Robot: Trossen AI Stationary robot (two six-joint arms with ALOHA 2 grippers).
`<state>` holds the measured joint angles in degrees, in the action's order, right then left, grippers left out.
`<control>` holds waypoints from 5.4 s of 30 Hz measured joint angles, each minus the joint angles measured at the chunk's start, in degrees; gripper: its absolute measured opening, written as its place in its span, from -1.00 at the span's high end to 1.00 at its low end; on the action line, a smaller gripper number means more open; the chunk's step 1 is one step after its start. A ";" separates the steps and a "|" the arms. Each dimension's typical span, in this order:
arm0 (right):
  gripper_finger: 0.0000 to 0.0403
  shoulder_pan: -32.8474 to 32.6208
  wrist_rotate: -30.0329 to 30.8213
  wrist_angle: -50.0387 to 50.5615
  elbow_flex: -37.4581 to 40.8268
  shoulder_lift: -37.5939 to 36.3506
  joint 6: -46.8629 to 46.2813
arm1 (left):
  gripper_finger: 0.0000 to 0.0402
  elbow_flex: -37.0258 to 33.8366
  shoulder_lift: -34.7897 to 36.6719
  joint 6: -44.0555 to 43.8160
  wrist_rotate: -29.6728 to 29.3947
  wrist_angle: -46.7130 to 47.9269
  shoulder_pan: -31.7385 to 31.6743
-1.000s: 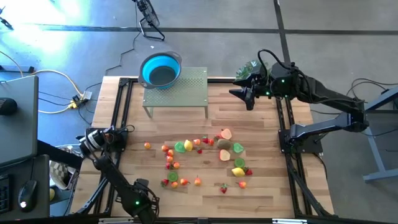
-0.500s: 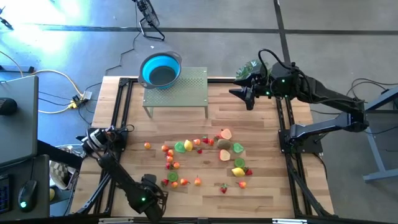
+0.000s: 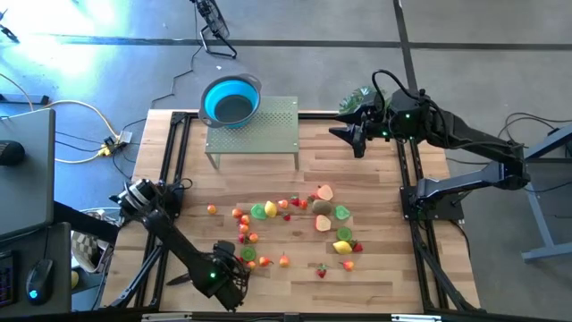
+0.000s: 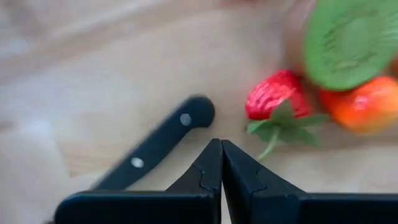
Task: Pick & Place Fruit
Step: Put the black knife on the shelf
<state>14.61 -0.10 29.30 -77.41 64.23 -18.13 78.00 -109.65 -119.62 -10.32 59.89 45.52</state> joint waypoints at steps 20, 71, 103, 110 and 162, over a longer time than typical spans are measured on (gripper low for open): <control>-0.13 0.00 3.30 -0.11 0.00 0.00 0.41 | 1.00 0.07 9.91 54.57 5.35 11.44 -0.16; -0.13 0.02 7.61 -1.22 0.00 0.00 0.48 | 0.27 -26.82 27.22 35.74 2.54 -18.75 7.36; -0.13 0.02 7.61 -1.11 -0.01 0.00 0.44 | -0.36 -26.82 20.74 33.19 2.07 -24.55 7.36; -0.13 0.02 7.63 -1.11 -0.02 -0.01 0.44 | -0.36 -26.82 17.87 32.64 5.69 -24.23 7.36; -0.13 0.02 7.50 -1.18 -0.01 -0.02 0.44 | 0.74 -26.69 16.29 27.79 9.11 -24.38 7.34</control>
<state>14.63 7.40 28.12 -77.41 64.20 -17.69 51.31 -93.37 -91.83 -1.21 35.51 52.86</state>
